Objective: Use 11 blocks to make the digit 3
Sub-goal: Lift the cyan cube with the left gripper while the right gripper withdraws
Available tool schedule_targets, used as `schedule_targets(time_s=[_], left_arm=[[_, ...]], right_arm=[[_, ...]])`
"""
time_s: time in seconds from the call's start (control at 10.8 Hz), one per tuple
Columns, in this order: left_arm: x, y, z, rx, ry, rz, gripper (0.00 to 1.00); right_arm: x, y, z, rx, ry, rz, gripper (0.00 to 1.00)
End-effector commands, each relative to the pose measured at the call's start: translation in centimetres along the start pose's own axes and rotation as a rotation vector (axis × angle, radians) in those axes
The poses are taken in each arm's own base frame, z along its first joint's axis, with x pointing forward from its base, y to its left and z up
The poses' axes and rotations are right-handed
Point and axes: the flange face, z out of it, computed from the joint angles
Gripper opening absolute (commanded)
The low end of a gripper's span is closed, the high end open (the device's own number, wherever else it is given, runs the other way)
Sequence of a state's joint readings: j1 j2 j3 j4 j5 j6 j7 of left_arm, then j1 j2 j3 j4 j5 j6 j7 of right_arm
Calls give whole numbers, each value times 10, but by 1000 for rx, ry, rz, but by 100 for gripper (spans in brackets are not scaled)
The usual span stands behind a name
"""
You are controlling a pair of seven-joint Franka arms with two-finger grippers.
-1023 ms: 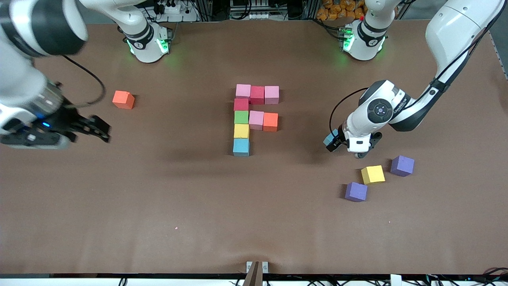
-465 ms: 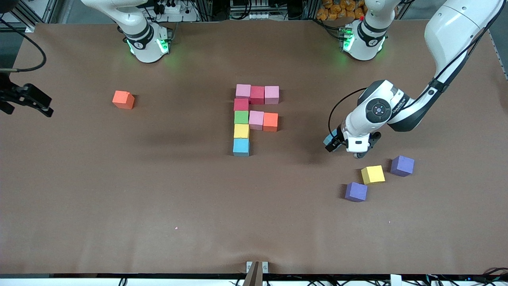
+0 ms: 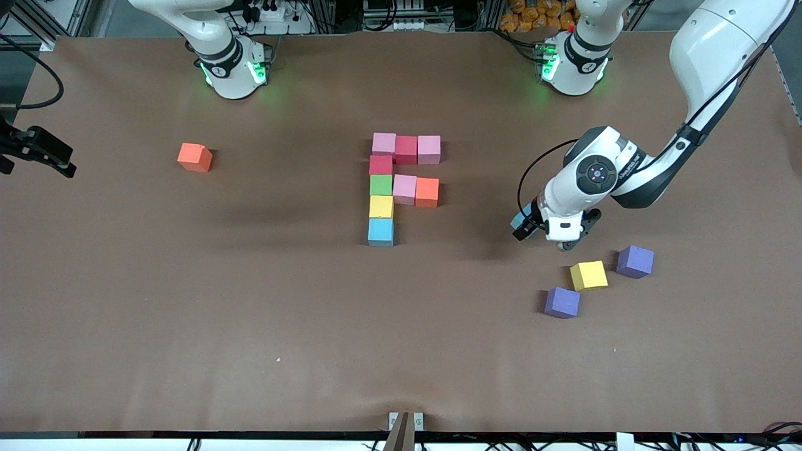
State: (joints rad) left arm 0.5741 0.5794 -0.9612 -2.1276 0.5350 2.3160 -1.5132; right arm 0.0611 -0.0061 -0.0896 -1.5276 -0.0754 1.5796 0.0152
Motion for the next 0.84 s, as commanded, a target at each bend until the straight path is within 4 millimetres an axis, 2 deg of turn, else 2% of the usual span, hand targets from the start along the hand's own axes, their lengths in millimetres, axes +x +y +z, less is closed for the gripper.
schedule_targets(time_s=[0.0,0.28,0.37,0.74], left_arm=[[0,3,-5,10,22,-18,100],[-18,9,-2,14,20,-24,100],[-19,8,1,19,15,-23,100],[-18,2,4,47,18,-5,100]], right_arm=[[-4,5,-5,5,0,-44,100],[-3,18,-3,9,2,-147,100],[-3,18,-3,36,5,-190,100],[-2,10,0,59,0,-154,100]])
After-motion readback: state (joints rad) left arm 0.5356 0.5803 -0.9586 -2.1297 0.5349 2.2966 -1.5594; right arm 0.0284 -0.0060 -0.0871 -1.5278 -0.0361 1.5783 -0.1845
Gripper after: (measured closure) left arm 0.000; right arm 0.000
